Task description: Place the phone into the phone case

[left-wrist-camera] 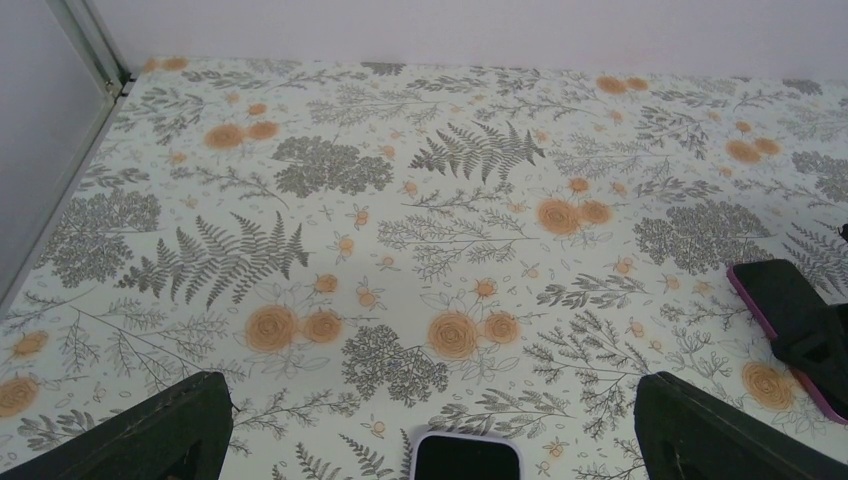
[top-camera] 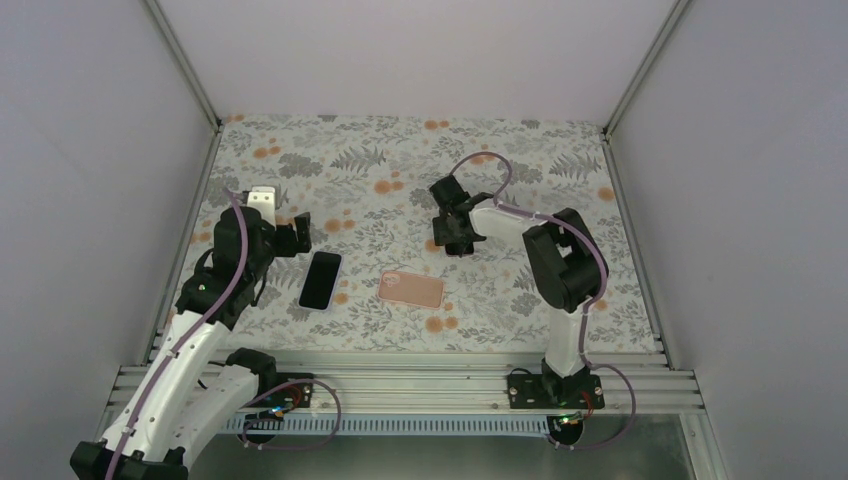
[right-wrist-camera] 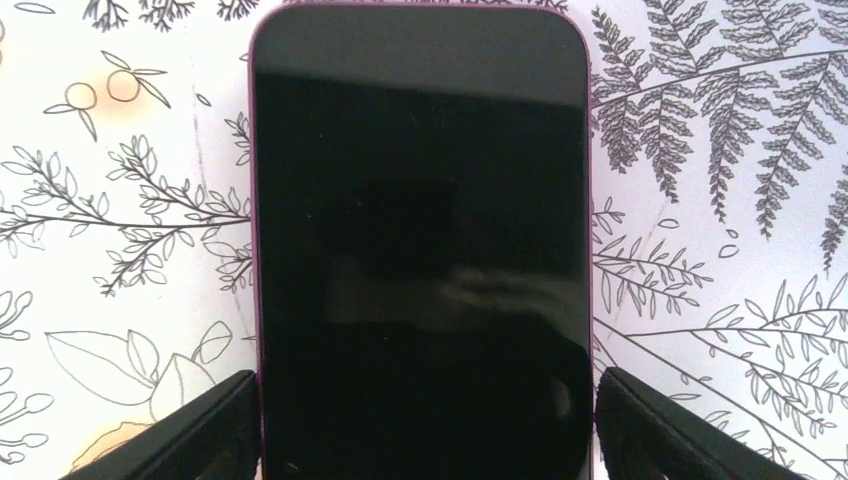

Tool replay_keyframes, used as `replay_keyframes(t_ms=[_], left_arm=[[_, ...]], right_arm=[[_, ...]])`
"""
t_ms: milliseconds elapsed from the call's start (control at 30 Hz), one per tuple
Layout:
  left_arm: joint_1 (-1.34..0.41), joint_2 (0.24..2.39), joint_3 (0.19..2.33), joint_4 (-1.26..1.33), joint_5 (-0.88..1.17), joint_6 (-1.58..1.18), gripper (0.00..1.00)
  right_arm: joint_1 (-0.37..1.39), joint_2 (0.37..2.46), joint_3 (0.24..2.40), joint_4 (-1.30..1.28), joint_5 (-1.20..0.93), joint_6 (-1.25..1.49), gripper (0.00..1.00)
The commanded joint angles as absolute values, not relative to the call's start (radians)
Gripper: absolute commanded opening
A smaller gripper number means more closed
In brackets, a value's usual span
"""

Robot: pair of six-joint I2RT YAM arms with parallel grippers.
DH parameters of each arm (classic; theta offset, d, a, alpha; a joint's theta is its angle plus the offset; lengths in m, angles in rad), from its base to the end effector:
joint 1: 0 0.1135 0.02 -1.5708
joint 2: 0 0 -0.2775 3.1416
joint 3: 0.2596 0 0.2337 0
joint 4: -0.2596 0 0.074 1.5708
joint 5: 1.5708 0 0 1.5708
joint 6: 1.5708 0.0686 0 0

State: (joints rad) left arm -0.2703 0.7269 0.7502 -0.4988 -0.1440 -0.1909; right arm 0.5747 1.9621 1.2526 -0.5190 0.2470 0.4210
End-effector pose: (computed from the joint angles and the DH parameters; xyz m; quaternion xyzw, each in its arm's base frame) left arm 0.1599 -0.0341 0.2982 -0.0036 0.8524 -0.0589 0.5196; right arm 0.3310 0.1944 0.1360 -0.0542 0.9766 -0.0259 0.2065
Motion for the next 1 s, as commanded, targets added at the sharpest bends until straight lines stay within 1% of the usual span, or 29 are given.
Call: replay_keyframes(t_ms=[0, 333, 633, 700, 867, 967], left_arm=[[-0.263, 0.728, 0.779, -0.492, -0.137, -0.175, 1.00], [-0.263, 0.729, 0.779, -0.492, -0.128, -0.173, 1.00], [-0.263, 0.732, 0.779, -0.490, -0.114, -0.172, 1.00], [-0.263, 0.732, 0.781, -0.490, -0.105, -0.170, 1.00], [-0.265, 0.752, 0.799, -0.500, -0.090, -0.175, 1.00], [-0.265, 0.771, 0.831, -0.514, -0.050, -0.187, 1.00]], right_arm=[[0.558, 2.033, 1.262, -0.651, 0.202, 0.344, 0.80], [0.526, 2.101, 1.348, -0.684, 0.157, 0.282, 0.84], [0.522, 2.149, 1.390, -0.712, 0.150, 0.276, 0.82], [0.522, 2.151, 1.390, -0.718, 0.159, 0.278, 0.80], [0.522, 2.104, 1.371, -0.687, 0.121, 0.284, 0.66], [0.522, 2.073, 1.366, -0.676, 0.113, 0.295, 0.60]])
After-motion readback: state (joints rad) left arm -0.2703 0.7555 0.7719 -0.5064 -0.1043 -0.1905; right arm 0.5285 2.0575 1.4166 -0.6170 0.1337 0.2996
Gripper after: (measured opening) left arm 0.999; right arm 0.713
